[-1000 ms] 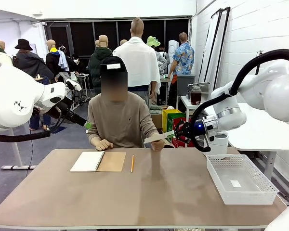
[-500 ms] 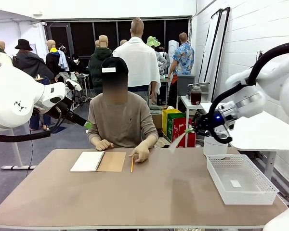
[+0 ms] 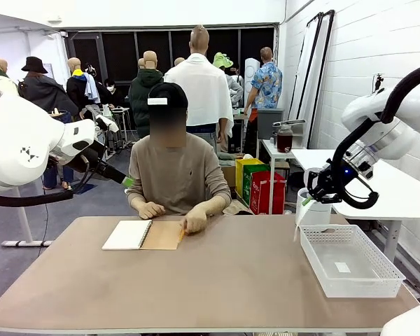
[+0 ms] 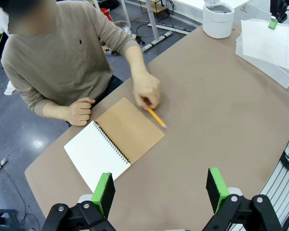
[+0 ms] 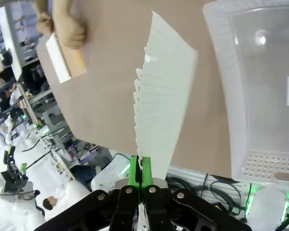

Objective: Sort the paper based on its condition.
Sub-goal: If a person hands you a paper, place it in the Organizing basket , and if it's crumpled, put it in the Trash can.

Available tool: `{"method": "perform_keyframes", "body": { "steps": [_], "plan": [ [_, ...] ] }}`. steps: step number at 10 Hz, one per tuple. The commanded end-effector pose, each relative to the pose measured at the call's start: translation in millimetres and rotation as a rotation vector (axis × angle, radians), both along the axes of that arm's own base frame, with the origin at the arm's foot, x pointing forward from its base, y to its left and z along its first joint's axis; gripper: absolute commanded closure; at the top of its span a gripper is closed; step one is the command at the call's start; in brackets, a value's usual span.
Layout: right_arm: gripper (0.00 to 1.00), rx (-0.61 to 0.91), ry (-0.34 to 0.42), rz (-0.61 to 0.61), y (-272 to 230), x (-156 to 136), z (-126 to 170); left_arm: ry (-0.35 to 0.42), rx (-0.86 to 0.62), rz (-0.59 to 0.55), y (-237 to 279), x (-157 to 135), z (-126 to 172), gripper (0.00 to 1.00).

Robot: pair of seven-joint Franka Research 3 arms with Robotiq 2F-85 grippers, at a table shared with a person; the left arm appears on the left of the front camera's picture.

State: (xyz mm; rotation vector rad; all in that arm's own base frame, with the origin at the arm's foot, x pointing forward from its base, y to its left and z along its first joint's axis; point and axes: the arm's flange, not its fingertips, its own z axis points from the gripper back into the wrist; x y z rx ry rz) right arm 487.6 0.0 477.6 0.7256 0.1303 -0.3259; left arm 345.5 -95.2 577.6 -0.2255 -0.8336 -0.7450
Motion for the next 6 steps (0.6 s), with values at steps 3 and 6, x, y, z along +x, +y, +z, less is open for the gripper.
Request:
{"method": "perform_keyframes", "body": {
  "steps": [3,6],
  "plan": [
    [1.0,0.031,0.005,0.005,0.5,-0.8,0.0,0.004,-0.003,-0.012,0.7,-0.6,-0.7,0.0],
    [1.0,-0.026,-0.063,0.015,-7.4,-7.1,-0.5,0.004,-0.003,-0.012,0.7,-0.6,-0.7,0.0]
  ]
}}
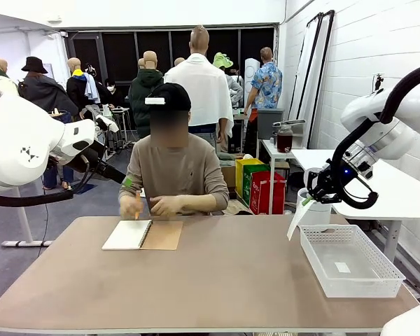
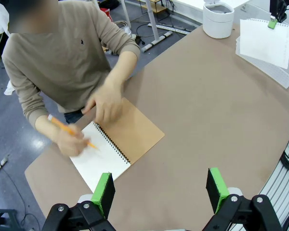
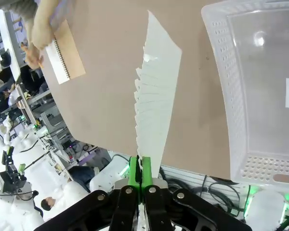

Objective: Sort the paper based on its condition.
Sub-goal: If a person hands you a paper, place it in the Organizing basket , and if it's crumpled, put it in the Trash can.

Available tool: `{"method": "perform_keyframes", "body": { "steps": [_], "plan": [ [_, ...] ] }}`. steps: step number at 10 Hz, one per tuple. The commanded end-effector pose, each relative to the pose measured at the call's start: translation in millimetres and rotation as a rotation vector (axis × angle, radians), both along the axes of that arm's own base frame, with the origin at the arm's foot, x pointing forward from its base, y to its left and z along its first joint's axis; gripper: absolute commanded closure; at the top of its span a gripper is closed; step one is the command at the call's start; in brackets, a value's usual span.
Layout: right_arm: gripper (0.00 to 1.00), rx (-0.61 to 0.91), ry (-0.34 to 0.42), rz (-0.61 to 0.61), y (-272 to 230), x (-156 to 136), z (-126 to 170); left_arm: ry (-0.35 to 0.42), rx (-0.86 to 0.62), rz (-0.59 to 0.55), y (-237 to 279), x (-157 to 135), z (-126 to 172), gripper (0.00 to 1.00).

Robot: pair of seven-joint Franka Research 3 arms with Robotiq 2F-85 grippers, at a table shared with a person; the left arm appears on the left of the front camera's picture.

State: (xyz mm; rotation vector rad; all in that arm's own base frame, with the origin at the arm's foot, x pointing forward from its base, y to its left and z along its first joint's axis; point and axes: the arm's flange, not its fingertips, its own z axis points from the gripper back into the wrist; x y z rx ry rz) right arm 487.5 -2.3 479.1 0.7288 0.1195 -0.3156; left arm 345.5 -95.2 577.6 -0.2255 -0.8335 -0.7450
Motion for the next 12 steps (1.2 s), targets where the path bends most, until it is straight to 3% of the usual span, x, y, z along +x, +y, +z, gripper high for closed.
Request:
{"method": "perform_keyframes", "body": {
  "steps": [1,6,8,12],
  "plan": [
    [1.0,-0.037,-0.093,0.025,-17,-16,-2,0.004,-0.003,-0.012,1,-1,-1,0.0],
    [1.0,-0.192,-0.219,0.086,-61,-44,-20,0.004,-0.003,-0.012,1,-1,-1,0.0],
    [1.0,-0.247,-0.234,0.099,-69,-43,-44,0.004,-0.003,-0.012,1,-1,-1,0.0],
    [1.0,-0.309,-0.175,0.049,-76,-45,-83,0.004,-0.003,-0.012,1,-1,-1,0.0]
  ]
}}
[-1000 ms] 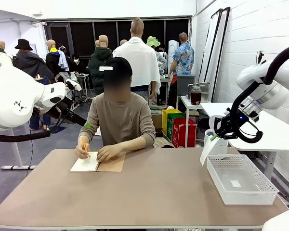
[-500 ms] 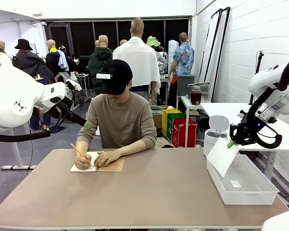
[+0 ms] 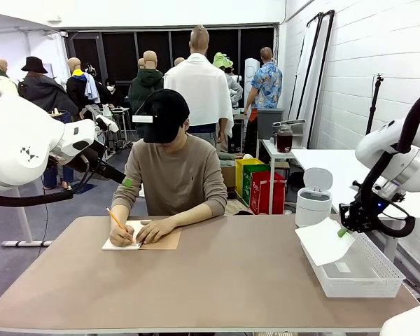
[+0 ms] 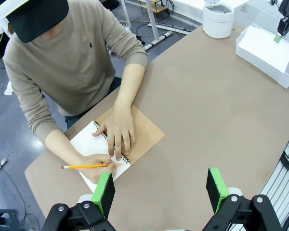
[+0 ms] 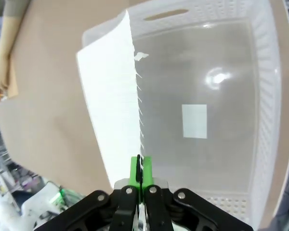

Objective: Sort the paper based on its condition.
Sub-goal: If a person hands you a paper, place it in the Organizing basket , and if it's crumpled, put it in the Trash can.

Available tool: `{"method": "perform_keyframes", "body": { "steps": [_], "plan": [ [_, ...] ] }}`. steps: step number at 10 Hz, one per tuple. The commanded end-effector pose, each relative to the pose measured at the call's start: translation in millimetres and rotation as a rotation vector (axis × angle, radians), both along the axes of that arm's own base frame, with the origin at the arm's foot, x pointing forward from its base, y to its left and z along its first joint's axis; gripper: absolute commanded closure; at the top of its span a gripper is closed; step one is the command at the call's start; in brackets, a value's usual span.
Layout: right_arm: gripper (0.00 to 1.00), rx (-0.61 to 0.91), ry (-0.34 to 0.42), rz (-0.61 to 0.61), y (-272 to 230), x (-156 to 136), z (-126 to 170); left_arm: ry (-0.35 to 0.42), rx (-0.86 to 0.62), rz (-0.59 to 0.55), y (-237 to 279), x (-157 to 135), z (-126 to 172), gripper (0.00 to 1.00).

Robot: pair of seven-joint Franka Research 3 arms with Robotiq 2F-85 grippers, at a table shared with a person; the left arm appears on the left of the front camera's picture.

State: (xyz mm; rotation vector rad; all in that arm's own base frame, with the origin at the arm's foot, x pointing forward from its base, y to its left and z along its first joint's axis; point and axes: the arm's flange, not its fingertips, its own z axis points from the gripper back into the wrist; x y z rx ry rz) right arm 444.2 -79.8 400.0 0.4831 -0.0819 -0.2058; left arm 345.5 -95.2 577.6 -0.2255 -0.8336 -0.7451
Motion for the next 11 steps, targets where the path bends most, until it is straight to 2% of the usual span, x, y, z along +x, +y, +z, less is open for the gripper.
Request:
{"method": "perform_keyframes", "body": {
  "steps": [1,4,7,11],
  "plan": [
    [1.0,-0.064,0.021,-0.038,-4,-4,-10,0.004,-0.003,-0.012,1,-1,-1,0.0],
    [1.0,-0.135,0.015,-0.099,-15,-5,-20,0.004,-0.003,-0.012,1,-1,-1,0.0],
    [1.0,-0.155,0.038,-0.102,-14,-3,-26,0.004,-0.003,-0.012,1,-1,-1,0.0],
    [1.0,-0.175,0.103,-0.111,-11,-4,-31,0.004,-0.003,-0.012,1,-1,-1,0.0]
  ]
}}
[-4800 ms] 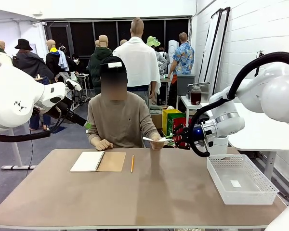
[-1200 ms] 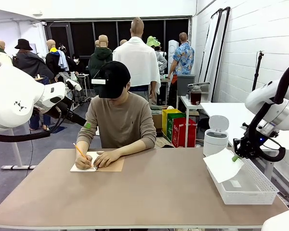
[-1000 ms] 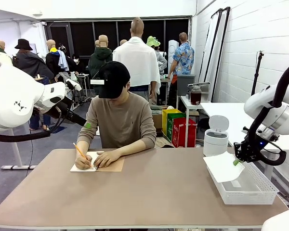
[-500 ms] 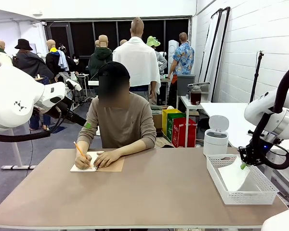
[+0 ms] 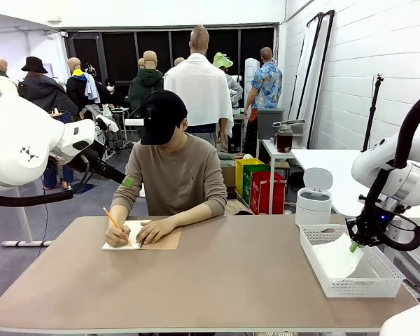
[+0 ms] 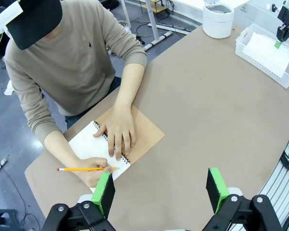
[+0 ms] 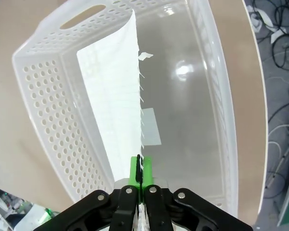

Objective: Sort the paper based on its condition.
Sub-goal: If a person hands you a paper, place it in the Organizing basket , and if it's crumpled, put it in the Trash can.

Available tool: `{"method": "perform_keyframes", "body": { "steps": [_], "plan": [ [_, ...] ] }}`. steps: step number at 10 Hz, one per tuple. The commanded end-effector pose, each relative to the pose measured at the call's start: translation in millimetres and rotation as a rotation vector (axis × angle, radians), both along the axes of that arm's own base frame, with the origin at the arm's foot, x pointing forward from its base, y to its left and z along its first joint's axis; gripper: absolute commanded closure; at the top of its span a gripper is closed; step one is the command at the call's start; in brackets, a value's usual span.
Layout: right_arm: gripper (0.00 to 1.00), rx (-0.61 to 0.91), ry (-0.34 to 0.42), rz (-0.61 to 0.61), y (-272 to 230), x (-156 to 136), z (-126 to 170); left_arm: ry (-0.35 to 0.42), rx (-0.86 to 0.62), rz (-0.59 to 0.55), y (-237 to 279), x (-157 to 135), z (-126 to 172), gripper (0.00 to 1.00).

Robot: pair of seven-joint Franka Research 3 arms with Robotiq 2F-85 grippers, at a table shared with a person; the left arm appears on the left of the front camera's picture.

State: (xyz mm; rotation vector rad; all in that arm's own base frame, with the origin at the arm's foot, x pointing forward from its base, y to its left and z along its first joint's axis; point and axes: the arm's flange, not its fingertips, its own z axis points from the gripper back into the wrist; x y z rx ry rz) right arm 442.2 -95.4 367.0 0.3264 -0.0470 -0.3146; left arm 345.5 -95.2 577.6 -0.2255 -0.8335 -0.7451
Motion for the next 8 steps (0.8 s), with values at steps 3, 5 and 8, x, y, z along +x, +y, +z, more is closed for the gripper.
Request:
{"method": "perform_keyframes", "body": {
  "steps": [3,5,8],
  "plan": [
    [0.4,-0.054,0.039,-0.028,11,-2,16,0.004,-0.003,-0.012,1,-1,-1,0.0],
    [0.0,-0.06,0.054,-0.036,16,1,23,0.004,-0.003,-0.012,1,-1,-1,0.0],
    [0.0,-0.089,0.074,-0.075,23,0,33,0.004,-0.003,-0.012,1,-1,-1,0.0]
  ]
}}
